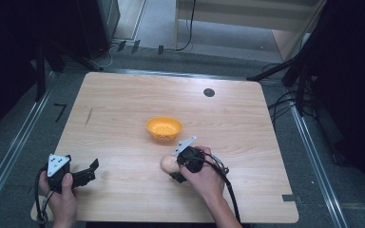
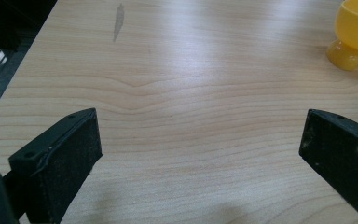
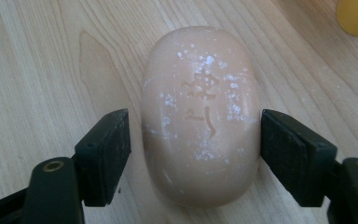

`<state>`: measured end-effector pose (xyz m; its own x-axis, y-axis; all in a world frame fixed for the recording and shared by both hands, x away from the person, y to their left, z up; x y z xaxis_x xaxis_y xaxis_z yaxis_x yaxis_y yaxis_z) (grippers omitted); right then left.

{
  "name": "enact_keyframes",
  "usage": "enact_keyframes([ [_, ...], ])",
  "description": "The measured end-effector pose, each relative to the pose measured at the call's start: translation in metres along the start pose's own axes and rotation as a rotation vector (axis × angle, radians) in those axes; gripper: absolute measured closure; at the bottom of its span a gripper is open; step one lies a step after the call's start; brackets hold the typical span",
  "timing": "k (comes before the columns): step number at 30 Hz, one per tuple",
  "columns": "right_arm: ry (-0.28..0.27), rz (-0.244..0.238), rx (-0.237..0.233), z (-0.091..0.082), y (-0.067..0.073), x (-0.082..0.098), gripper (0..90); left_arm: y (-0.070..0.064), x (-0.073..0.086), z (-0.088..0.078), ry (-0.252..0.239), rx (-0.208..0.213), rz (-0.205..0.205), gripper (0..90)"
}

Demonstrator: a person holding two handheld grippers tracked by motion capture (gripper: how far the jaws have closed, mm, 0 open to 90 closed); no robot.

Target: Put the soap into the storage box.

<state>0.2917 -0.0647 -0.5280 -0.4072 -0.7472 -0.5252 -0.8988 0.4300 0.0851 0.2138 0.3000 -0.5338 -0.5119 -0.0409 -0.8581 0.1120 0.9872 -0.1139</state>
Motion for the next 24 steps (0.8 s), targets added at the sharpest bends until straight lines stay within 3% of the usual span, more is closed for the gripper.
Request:
enact_keyframes([
  [14, 0.025, 0.003, 0.02, 0.0062, -0.0002, -0.0029, 31.4, 0.0002, 0.0001, 0.0001, 0.002, 0.005, -0.001, 0.0],
  [24, 0.031, -0.024, 0.014, 0.007, -0.0011, -0.0037, 32.8, 0.0003, 0.0, 0.0003, 0.001, 0.005, -0.004, 0.0],
])
Point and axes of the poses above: each handheld gripper's, and its own axes: z roughly forward along the jaws, x roughly out of its underside, y roughly to its left, the point moved 2 cm from there along z, roughly forward along the jaws
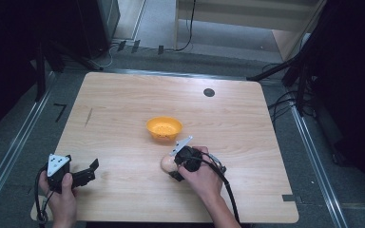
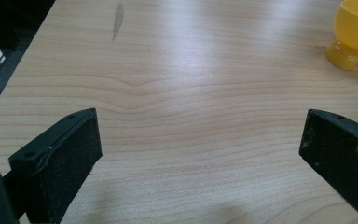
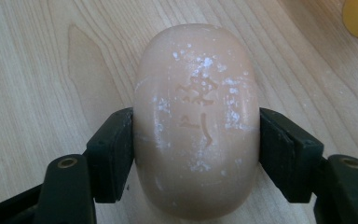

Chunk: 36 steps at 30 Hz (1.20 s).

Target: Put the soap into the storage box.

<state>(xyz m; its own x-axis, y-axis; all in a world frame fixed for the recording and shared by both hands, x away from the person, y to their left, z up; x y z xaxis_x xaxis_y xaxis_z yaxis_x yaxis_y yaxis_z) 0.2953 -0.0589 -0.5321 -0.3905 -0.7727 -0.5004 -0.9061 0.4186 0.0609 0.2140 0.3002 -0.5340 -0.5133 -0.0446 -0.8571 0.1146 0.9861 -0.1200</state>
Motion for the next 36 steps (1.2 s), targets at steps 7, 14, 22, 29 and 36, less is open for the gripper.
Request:
enact_keyframes([
  [7, 0.023, -0.068, -0.007, -0.001, 0.001, -0.002, 33.1, 0.0, 0.0, 0.0, -0.001, 0.003, -0.002, 0.0],
  [14, 0.02, -0.097, -0.018, -0.002, -0.001, -0.002, 33.1, 0.0, 0.0, 0.0, 0.0, 0.004, -0.002, 0.0],
  [22, 0.012, -0.13, -0.021, -0.009, -0.005, -0.004, 33.2, 0.0, 0.0, 0.0, 0.004, 0.005, -0.001, 0.0],
  [29, 0.008, -0.154, -0.028, -0.013, -0.008, -0.008, 33.2, 0.0, 0.0, 0.0, 0.004, 0.007, -0.002, 0.0],
  [36, 0.007, -0.178, -0.032, -0.018, -0.011, -0.014, 33.2, 0.0, 0.0, 0.0, 0.003, 0.008, -0.002, 0.0],
])
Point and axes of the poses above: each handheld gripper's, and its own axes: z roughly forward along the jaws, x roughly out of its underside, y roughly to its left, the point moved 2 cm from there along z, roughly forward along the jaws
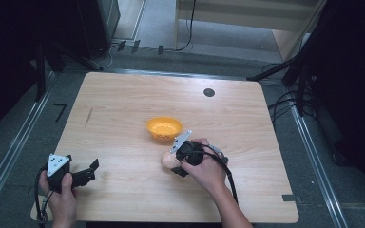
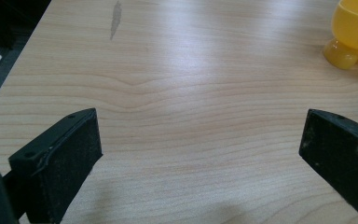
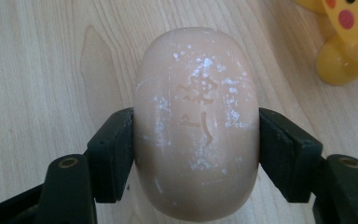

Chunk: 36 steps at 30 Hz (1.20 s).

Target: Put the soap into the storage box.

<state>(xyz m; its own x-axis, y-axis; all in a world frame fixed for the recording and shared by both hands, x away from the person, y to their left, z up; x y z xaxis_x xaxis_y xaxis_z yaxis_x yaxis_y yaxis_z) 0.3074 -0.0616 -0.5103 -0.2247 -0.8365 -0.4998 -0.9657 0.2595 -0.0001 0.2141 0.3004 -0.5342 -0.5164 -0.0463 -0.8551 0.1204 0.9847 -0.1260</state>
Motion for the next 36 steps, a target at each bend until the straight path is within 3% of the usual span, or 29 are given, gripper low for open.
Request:
enact_keyframes([
  [15, -0.014, -0.04, 0.004, -0.018, -0.014, -0.017, 33.1, 0.0, 0.0, 0.0, -0.003, -0.001, 0.001, 0.0],
  [36, -0.019, -0.071, -0.012, -0.025, -0.024, -0.032, 33.2, 0.0, 0.0, 0.0, -0.003, 0.0, 0.001, 0.0],
])
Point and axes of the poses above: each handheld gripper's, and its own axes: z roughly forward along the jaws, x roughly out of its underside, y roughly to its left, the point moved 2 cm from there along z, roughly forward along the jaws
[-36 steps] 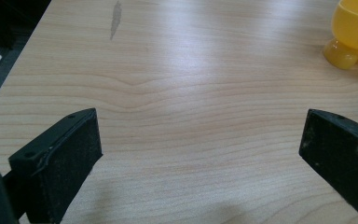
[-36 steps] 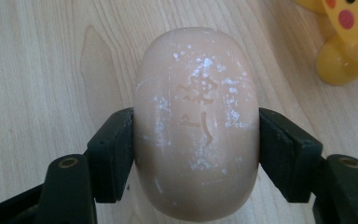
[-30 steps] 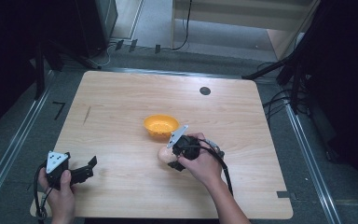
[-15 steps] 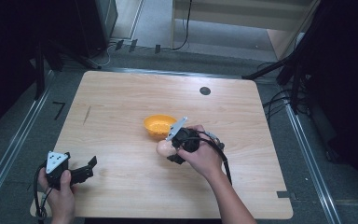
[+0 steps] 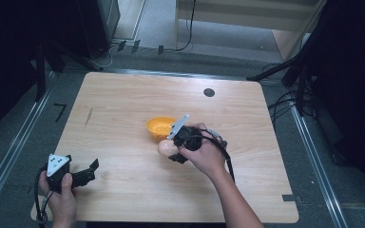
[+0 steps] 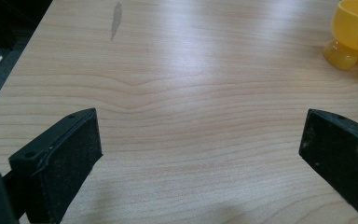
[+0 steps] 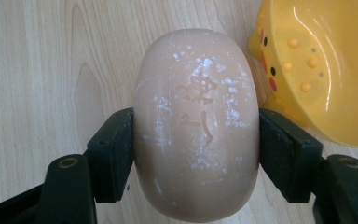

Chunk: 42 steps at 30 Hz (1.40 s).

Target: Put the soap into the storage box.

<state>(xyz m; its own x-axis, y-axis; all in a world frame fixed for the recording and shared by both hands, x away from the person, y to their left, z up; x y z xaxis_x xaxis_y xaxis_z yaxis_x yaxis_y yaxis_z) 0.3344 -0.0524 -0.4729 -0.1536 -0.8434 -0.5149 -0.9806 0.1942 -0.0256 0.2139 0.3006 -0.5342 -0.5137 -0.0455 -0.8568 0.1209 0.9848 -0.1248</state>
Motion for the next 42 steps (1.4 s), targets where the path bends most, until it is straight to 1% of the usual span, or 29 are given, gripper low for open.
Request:
enact_keyframes([
  [2, 0.004, -0.002, -0.001, -0.001, -0.001, -0.002, 33.2, 0.0, 0.0, 0.0, 0.0, 0.0, -0.001, 0.0],
  [3, -0.004, -0.004, -0.004, -0.001, -0.002, -0.002, 33.2, 0.0, 0.0, 0.0, 0.0, 0.0, -0.001, 0.0],
  [4, -0.003, 0.003, -0.006, -0.002, -0.002, -0.003, 33.2, 0.0, 0.0, 0.0, 0.0, 0.0, -0.001, 0.0],
  [6, -0.009, -0.007, -0.006, -0.002, -0.004, -0.005, 33.2, 0.0, 0.0, 0.0, 0.001, 0.0, -0.001, 0.0],
  [7, -0.01, -0.001, -0.012, -0.003, -0.005, -0.005, 33.2, 0.0, 0.0, 0.0, 0.0, 0.0, -0.002, 0.0],
  [9, -0.013, -0.006, -0.005, -0.004, -0.007, -0.007, 33.2, 0.0, 0.0, 0.0, -0.001, 0.003, -0.004, 0.0],
  [11, -0.017, -0.008, -0.008, -0.005, -0.008, -0.009, 33.2, 0.0, 0.0, 0.0, -0.001, 0.003, -0.006, 0.0],
  [13, -0.013, -0.01, -0.009, -0.006, -0.01, -0.011, 33.2, 0.0, 0.0, 0.0, 0.0, 0.002, -0.008, 0.0],
  [14, -0.012, -0.02, -0.009, -0.006, -0.011, -0.012, 33.1, 0.0, 0.0, 0.0, 0.001, 0.002, -0.007, 0.0],
  [16, -0.008, -0.021, -0.004, -0.006, -0.012, -0.014, 33.1, 0.0, 0.0, 0.0, 0.001, 0.003, -0.007, 0.0],
  [18, -0.009, -0.017, -0.011, -0.006, -0.014, -0.015, 33.1, 0.0, 0.0, 0.0, 0.001, 0.004, -0.008, 0.0],
  [19, -0.012, -0.025, -0.007, -0.006, -0.016, -0.015, 33.2, 0.0, 0.0, 0.0, 0.001, 0.004, -0.008, 0.0],
  [20, -0.009, -0.018, -0.006, -0.006, -0.016, -0.015, 33.1, 0.0, 0.0, 0.0, 0.001, 0.004, -0.008, 0.0],
  [21, -0.009, -0.026, -0.004, -0.006, -0.018, -0.016, 33.1, 0.0, 0.0, 0.0, 0.001, 0.004, -0.009, 0.0],
  [22, -0.005, -0.023, -0.01, -0.006, -0.018, -0.016, 33.2, 0.0, 0.0, 0.0, 0.001, 0.004, -0.008, 0.0],
  [24, -0.012, -0.028, -0.01, -0.006, -0.021, -0.017, 33.2, 0.0, 0.0, 0.0, 0.001, 0.004, -0.008, 0.0],
  [26, -0.004, -0.028, -0.006, -0.007, -0.022, -0.019, 33.2, 0.0, 0.0, 0.0, 0.001, 0.003, -0.009, 0.0],
  [29, -0.011, -0.044, -0.011, -0.006, -0.026, -0.02, 33.1, 0.0, 0.0, 0.0, 0.0, 0.002, -0.009, 0.0],
  [34, -0.008, -0.045, -0.006, -0.006, -0.032, -0.021, 33.1, 0.0, 0.0, 0.0, 0.0, 0.002, -0.009, 0.0],
  [35, -0.002, -0.034, -0.005, -0.006, -0.032, -0.021, 33.2, 0.0, 0.0, 0.0, 0.001, 0.001, -0.009, 0.0],
  [37, 0.003, -0.048, -0.007, -0.006, -0.035, -0.021, 33.1, 0.0, 0.0, 0.0, 0.0, 0.003, -0.009, 0.0],
  [38, 0.007, -0.041, -0.007, -0.006, -0.035, -0.021, 33.2, 0.0, 0.0, 0.0, 0.0, 0.003, -0.009, 0.0],
  [39, 0.003, -0.048, 0.001, -0.007, -0.037, -0.021, 33.1, 0.0, 0.0, 0.0, 0.0, 0.003, -0.009, 0.0],
  [40, 0.01, -0.043, -0.002, -0.007, -0.037, -0.022, 33.1, 0.0, 0.0, 0.0, 0.0, 0.003, -0.009, 0.0],
  [42, 0.003, -0.049, -0.001, -0.008, -0.039, -0.023, 33.2, 0.0, 0.0, 0.0, 0.001, 0.002, -0.008, 0.0],
])
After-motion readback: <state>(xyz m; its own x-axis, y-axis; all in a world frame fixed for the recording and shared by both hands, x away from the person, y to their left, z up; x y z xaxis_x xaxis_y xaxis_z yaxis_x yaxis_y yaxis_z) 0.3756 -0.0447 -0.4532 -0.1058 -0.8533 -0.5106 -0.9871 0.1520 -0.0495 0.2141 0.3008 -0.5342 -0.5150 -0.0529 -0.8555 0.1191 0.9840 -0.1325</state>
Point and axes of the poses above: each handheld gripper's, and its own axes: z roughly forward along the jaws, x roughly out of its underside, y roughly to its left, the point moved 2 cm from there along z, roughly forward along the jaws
